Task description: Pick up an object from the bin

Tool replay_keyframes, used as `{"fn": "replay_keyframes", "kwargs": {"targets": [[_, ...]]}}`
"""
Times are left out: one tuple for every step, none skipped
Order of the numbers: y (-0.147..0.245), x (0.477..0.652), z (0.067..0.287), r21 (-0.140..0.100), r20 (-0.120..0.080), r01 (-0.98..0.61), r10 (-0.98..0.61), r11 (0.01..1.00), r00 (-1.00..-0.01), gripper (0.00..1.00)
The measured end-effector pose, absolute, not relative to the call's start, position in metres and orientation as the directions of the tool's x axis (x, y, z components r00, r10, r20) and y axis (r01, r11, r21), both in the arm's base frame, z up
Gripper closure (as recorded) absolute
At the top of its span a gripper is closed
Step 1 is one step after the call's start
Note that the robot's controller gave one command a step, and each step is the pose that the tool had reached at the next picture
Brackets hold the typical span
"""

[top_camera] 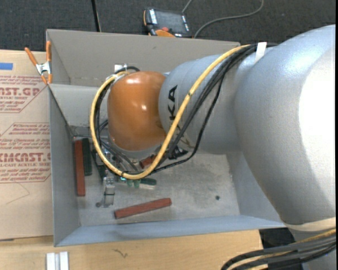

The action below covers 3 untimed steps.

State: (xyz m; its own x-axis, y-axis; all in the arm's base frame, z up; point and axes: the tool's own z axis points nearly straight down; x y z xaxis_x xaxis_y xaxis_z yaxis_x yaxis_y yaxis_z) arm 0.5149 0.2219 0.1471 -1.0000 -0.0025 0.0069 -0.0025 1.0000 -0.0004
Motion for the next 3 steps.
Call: {"fn": "replay_keyframes", "kwargs": {"targets": [[0.153,0.503,0.067,-0.001,0.006,-0.185,-0.185,0.983,-0.983,0.00],[0.144,0.490,0.070,0.002,-0.001,-0.134,-0.134,0.991,-0.991,0.00],[0.144,0.490,0.071,0.002,-0.001,-0.134,-0.134,0.991,-0.991,1.00]]}}
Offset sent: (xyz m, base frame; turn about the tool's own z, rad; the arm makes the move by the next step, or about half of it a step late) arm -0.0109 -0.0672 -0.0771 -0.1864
